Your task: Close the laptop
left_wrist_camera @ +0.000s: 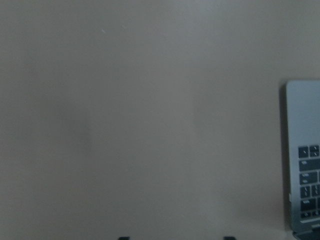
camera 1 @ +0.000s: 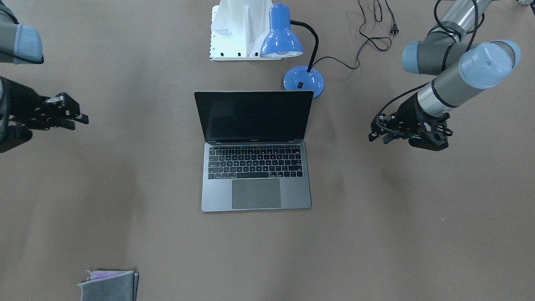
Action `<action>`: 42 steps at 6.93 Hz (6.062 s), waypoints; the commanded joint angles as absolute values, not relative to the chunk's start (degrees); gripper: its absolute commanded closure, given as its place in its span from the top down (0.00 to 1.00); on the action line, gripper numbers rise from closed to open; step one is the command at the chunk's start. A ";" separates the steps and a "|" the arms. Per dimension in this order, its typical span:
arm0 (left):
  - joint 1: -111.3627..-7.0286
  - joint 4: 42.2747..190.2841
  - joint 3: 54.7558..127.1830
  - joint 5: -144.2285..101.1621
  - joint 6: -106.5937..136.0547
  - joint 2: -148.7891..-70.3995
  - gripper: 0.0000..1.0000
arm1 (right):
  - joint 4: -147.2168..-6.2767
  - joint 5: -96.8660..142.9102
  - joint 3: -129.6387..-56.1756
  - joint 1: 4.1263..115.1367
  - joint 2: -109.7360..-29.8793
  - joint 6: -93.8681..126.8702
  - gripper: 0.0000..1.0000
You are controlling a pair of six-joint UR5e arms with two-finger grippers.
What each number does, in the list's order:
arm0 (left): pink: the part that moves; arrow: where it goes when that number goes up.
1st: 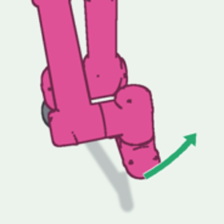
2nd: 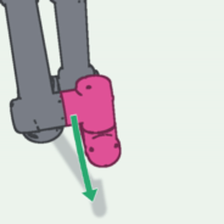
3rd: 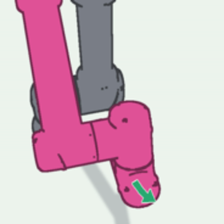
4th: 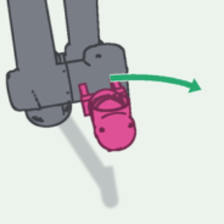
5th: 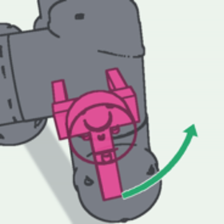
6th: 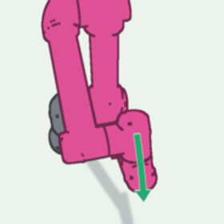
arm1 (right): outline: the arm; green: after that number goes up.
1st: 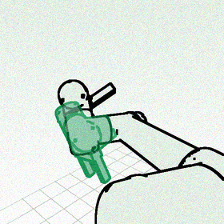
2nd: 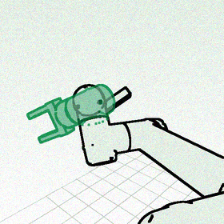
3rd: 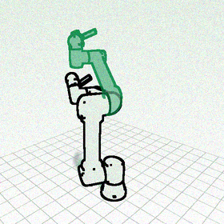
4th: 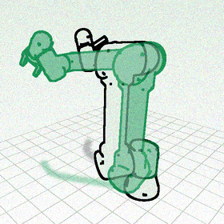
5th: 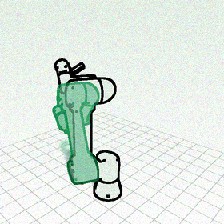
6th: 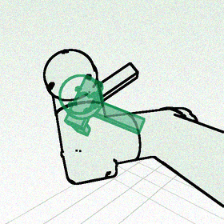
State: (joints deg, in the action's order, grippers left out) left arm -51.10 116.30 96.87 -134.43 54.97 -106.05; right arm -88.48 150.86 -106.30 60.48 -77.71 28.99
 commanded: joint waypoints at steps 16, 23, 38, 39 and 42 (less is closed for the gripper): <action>-39.17 116.54 103.54 -131.57 79.45 -115.21 0.00 | -71.37 132.01 -100.21 38.48 -60.84 57.48 0.00; -45.97 118.20 85.03 -130.61 77.00 -127.78 0.00 | -67.26 131.75 -81.17 45.35 -49.33 57.30 0.00; -43.48 126.65 66.79 -121.26 76.72 -135.34 0.00 | -58.54 133.47 -57.74 49.81 -37.09 57.57 0.00; -47.07 126.39 69.23 -127.12 77.86 -135.44 0.00 | -58.80 136.90 -58.09 52.79 -37.44 57.74 0.76; -51.31 125.77 80.11 -127.18 77.70 -128.72 0.98 | -59.33 136.59 -70.38 59.30 -47.87 52.77 1.00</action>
